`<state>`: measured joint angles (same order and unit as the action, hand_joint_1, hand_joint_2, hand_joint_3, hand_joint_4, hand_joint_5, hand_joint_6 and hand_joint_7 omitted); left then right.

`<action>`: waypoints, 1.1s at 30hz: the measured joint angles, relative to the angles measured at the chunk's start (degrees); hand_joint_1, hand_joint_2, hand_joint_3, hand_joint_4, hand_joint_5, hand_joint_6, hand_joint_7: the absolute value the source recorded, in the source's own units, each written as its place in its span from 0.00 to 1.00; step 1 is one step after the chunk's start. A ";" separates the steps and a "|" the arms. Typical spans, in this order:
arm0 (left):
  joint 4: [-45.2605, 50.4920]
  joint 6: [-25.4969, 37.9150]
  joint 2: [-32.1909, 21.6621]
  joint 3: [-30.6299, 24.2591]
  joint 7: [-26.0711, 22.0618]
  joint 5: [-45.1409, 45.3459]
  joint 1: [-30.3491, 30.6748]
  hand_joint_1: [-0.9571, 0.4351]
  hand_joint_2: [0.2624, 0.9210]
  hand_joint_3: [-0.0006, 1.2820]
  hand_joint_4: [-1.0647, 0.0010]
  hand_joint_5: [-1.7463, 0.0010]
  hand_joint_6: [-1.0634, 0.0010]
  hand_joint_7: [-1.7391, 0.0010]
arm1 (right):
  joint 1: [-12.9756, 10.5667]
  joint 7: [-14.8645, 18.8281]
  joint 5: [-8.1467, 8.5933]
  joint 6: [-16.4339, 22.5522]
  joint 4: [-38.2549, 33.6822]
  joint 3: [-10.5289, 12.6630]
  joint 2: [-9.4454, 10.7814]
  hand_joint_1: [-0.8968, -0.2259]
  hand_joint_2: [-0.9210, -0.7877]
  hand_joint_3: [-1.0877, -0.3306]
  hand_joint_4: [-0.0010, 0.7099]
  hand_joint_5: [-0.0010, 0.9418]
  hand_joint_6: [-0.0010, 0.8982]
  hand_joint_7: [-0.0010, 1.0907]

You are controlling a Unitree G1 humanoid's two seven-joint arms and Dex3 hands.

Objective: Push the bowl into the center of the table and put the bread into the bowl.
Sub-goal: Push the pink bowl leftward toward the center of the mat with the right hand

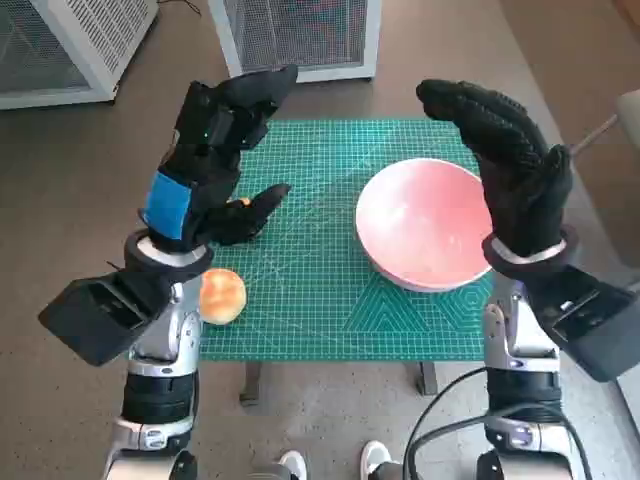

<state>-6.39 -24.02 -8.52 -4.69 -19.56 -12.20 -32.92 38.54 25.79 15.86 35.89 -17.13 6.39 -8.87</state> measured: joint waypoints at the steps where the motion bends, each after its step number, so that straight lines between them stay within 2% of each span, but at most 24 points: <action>1: 0.00 0.00 0.00 0.00 0.00 0.01 0.00 0.31 1.00 0.31 0.76 0.93 1.00 0.48 | 0.00 0.00 0.01 0.00 0.00 0.00 0.00 0.57 0.00 0.75 0.34 0.00 0.00 0.55; 13: -0.03 -0.01 0.00 -0.01 0.00 0.04 0.00 0.31 1.00 0.31 0.77 0.91 1.00 0.48 | 0.00 -0.01 0.01 0.00 0.01 -0.02 0.03 0.57 0.00 0.75 0.34 0.00 0.00 0.55; 14: -0.03 -0.01 0.00 -0.01 0.00 0.04 0.00 0.31 1.00 0.31 0.79 0.90 1.00 0.48 | -0.01 -0.01 0.01 0.00 0.01 -0.02 0.04 0.57 0.00 0.75 0.34 0.00 0.00 0.55; 17: -0.03 -0.01 0.00 0.00 0.00 0.10 0.00 0.31 1.00 0.31 0.94 0.72 1.00 0.48 | -0.04 -0.01 0.01 0.01 0.02 -0.02 0.04 0.57 0.00 0.75 0.34 0.00 0.00 0.55; 20: -0.04 -0.01 0.00 -0.01 0.00 0.15 0.00 0.31 1.00 0.31 0.98 0.67 1.00 0.48 | -0.11 -0.01 0.01 0.02 0.01 -0.02 0.05 0.57 0.00 0.75 0.34 0.00 0.00 0.55; 33: -0.16 -0.01 -0.02 -0.06 -0.02 0.09 0.00 0.31 1.00 0.30 1.00 0.66 1.00 0.48 | -0.13 -0.01 0.03 0.05 -0.14 0.03 0.08 0.57 0.00 0.75 0.34 0.00 0.00 0.55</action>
<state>-6.56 -24.03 -8.55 -4.75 -19.58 -12.11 -32.92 38.41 25.79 15.90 35.94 -17.26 6.42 -8.78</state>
